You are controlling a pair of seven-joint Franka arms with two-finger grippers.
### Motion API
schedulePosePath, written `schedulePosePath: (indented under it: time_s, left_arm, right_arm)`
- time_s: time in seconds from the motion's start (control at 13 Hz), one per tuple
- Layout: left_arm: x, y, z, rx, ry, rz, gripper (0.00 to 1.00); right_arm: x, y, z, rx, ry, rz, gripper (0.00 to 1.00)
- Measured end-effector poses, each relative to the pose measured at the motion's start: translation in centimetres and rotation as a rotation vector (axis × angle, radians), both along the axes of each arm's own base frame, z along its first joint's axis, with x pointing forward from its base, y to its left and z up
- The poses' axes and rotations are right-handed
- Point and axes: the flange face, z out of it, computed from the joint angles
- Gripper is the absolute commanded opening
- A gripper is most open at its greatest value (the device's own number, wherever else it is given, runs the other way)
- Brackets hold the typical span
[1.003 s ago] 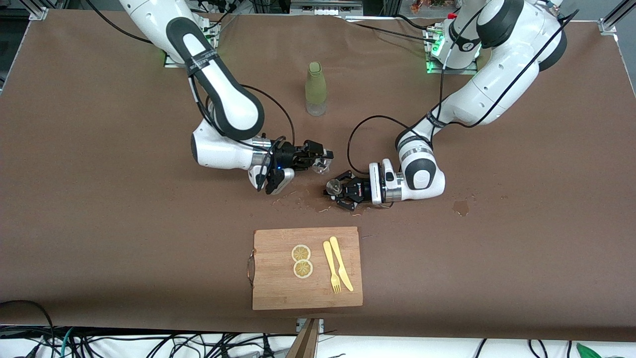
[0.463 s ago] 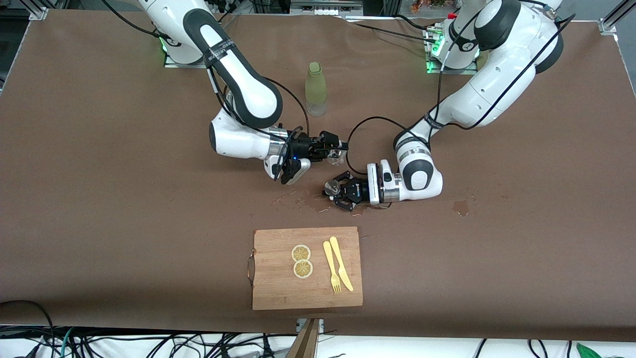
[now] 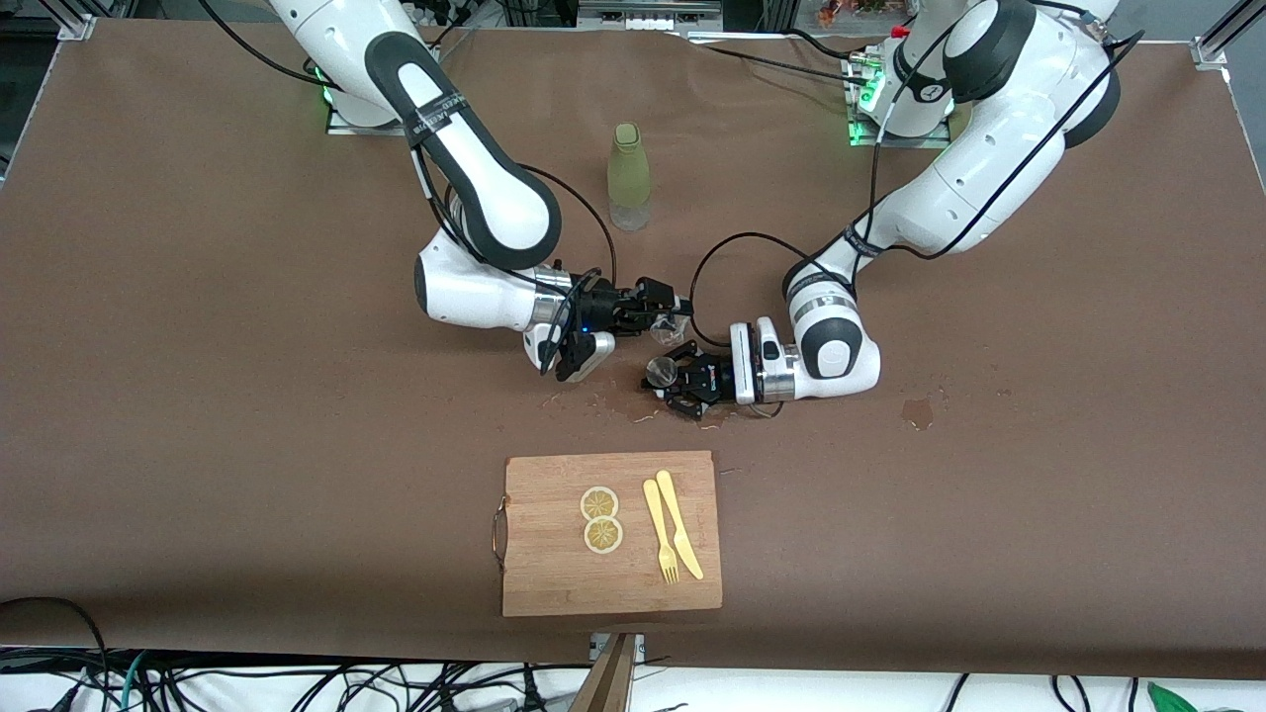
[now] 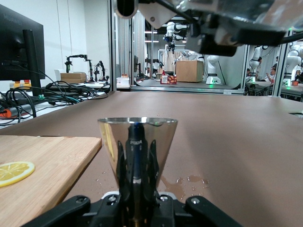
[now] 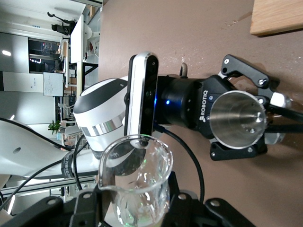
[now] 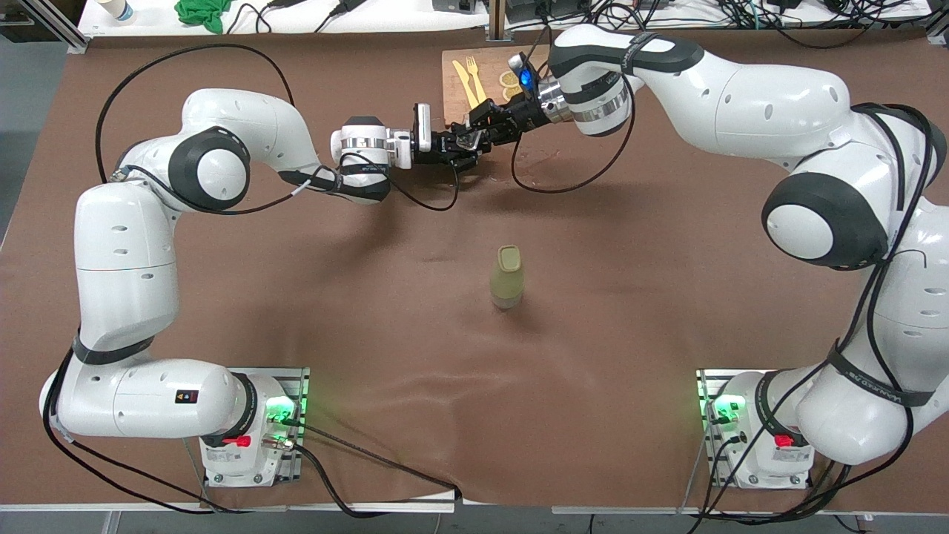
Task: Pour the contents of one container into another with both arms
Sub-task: 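Tilt the beaker with the right gripper, pouring liquid into the jigger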
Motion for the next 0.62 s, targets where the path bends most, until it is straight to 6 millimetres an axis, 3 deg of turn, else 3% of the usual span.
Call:
schedulePosePath:
  time_s: [0.62]
  left_arm:
    - [-0.05, 0.07, -0.22, 0.004, -0.029, -0.003, 0.00]
  right_arm:
    - [0.65, 0.31, -1.00, 0.000, 0.056, -0.034, 0.19]
